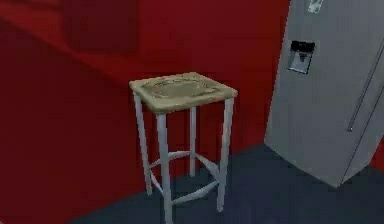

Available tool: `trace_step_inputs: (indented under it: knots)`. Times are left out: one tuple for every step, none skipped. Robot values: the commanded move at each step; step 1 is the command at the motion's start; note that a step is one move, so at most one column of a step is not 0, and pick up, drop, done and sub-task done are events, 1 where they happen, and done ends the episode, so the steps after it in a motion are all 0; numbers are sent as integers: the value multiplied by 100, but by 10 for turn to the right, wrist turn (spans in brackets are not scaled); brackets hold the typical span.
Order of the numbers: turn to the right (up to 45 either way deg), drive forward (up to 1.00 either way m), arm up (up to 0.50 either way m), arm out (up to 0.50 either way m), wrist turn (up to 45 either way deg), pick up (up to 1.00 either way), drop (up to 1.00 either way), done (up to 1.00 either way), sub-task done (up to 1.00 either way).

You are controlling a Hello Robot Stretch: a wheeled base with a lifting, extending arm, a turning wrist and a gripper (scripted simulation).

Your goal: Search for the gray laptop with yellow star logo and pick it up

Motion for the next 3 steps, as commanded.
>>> trace_step_inputs:
  knots:
    - [450, 0, 0, 0, 0, 0, 0, 0, 0]
    - [450, 0, 0, 0, 0, 0, 0, 0, 0]
    - [450, 0, 0, 0, 0, 0, 0, 0, 0]
